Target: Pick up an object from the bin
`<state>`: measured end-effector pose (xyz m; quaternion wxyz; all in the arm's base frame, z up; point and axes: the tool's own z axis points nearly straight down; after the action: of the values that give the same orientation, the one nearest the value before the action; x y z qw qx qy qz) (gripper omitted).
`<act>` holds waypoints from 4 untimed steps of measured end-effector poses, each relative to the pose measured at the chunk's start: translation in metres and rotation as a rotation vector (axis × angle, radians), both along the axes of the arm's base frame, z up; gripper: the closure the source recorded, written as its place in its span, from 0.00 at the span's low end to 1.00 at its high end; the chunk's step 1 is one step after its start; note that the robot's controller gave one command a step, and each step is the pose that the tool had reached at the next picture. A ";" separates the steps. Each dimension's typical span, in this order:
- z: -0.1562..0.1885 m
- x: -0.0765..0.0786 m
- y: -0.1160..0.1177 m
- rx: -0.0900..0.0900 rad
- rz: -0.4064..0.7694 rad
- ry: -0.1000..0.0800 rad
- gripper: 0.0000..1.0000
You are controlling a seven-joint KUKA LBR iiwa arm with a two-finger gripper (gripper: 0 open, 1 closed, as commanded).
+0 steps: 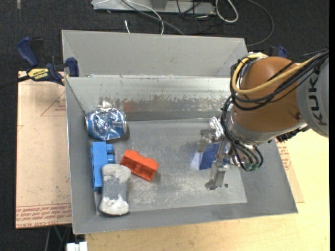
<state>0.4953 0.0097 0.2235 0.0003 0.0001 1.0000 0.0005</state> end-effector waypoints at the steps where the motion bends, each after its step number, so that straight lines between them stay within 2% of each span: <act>1: -0.149 0.051 -0.096 -0.001 0.104 -0.004 0.00; 2: -0.153 0.067 -0.100 0.002 0.117 -0.017 0.00; 3: -0.153 0.120 -0.075 0.002 -0.063 -0.007 0.00; 4: -0.122 0.144 -0.077 0.001 0.177 -0.020 0.00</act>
Offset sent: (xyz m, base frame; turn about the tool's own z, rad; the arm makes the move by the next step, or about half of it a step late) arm 0.0654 -0.1005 -0.1535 -0.1205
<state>0.6391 -0.0668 0.1010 0.0102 -0.0883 0.9960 0.0012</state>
